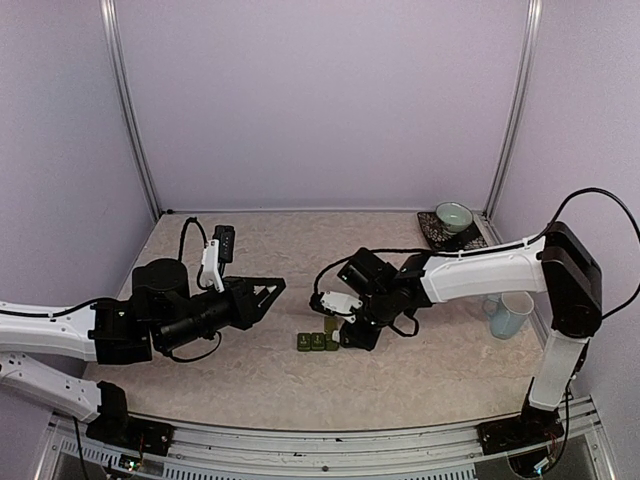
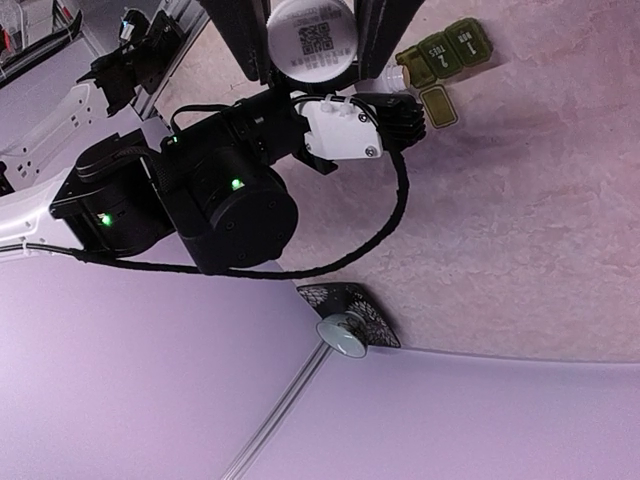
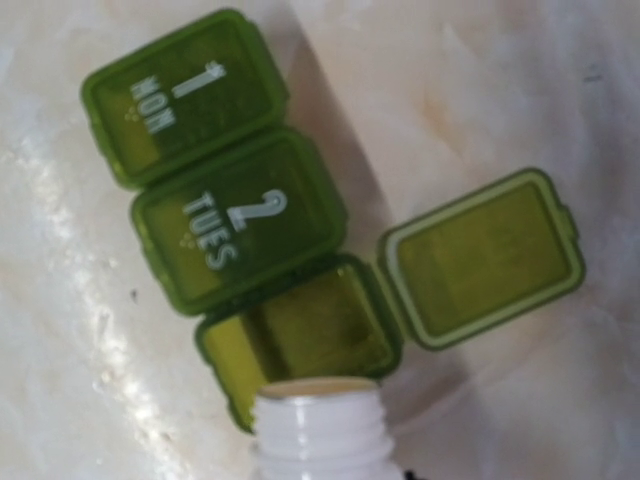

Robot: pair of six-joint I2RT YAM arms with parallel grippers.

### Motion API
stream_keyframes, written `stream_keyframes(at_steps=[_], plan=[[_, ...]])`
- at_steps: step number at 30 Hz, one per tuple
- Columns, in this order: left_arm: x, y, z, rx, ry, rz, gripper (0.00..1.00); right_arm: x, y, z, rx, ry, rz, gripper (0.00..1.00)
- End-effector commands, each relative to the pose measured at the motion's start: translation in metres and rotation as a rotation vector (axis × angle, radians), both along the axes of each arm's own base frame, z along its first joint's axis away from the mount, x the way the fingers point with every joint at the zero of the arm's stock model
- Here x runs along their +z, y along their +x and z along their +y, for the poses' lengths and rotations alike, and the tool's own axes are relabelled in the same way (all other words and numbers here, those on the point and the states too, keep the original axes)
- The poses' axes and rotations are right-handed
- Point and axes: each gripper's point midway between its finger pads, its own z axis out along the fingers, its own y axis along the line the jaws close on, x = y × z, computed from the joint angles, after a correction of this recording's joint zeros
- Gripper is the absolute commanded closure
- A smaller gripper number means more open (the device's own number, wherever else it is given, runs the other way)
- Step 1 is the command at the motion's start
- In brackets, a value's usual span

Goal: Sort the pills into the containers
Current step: Pour the pill into the compartment of the pill container.

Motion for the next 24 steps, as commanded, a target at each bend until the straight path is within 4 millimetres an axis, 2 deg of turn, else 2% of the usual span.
stream_keyframes(at_steps=[1, 24], plan=[[0.0069, 0.0013, 0.0030, 0.012, -0.030, -0.011, 0.85, -0.0004, -0.0033, 0.0038, 0.023, -0.032, 0.001, 1.00], [0.0102, 0.0021, 0.0002, 0.008, -0.030, -0.016, 0.85, -0.0049, -0.0066, 0.0052, 0.040, -0.122, 0.011, 1.00]])
